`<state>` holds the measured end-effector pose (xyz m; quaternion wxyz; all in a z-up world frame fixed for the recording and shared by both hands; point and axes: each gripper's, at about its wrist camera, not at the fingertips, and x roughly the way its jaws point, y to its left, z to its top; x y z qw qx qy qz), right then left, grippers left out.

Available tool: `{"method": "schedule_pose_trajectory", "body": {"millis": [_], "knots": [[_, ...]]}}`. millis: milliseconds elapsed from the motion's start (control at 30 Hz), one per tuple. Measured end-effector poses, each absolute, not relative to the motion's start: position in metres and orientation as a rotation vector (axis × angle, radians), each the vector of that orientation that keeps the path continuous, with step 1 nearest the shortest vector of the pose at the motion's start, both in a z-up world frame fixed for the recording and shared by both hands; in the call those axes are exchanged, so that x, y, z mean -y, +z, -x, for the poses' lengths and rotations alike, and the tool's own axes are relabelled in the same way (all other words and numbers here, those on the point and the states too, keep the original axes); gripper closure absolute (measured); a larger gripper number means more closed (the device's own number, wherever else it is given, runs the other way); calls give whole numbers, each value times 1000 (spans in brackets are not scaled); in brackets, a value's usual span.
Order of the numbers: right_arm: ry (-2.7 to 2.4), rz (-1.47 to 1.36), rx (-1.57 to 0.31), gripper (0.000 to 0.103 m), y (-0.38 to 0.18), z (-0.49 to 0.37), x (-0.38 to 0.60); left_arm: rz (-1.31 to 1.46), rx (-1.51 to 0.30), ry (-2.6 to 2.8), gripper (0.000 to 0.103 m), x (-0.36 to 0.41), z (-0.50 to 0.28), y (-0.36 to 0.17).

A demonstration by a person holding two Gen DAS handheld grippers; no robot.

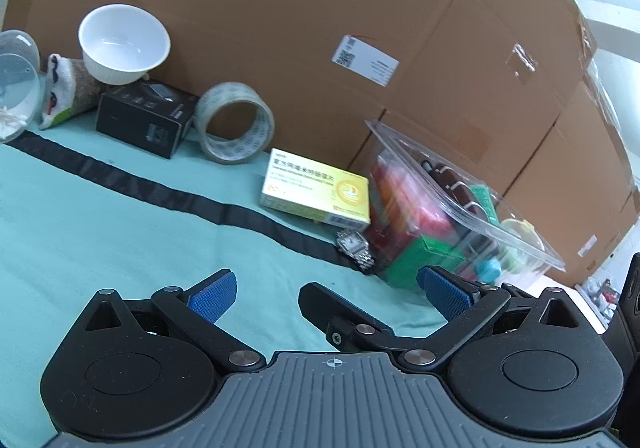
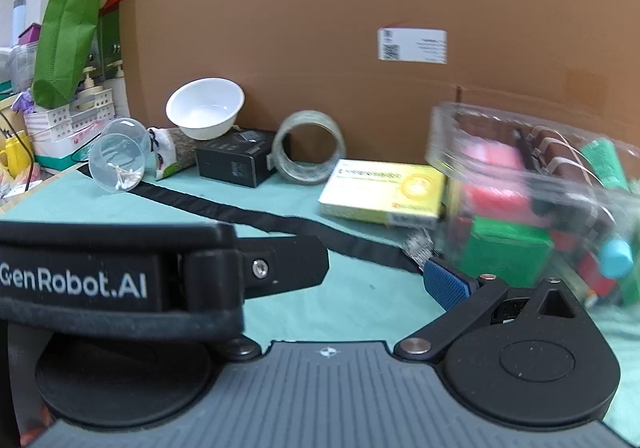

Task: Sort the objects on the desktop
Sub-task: 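Withdraw the left gripper from the tray, then move the left gripper to the clear tape roll and close on it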

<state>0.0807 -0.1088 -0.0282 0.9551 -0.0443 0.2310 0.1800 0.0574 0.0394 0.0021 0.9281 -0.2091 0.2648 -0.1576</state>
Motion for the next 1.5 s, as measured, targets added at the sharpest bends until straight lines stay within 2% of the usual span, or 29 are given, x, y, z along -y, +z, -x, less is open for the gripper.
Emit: {"method": "schedule_pose_trajectory", "body": {"millis": [533, 667, 867, 1100, 1500], "knots": [[397, 133, -370, 1, -11, -135, 62, 424, -447, -220, 3, -86, -106, 17], [385, 155, -339, 4, -7, -153, 52, 428, -431, -206, 5, -93, -124, 20], [393, 141, -356, 11, -11, -183, 44, 421, -440, -189, 13, -99, -155, 20], [383, 134, -387, 12, -20, -217, 43, 350, -468, -174, 21, -95, -196, 16], [368, 99, -425, 12, -32, -263, 43, 318, -494, -174, 28, -94, -252, 10]]}}
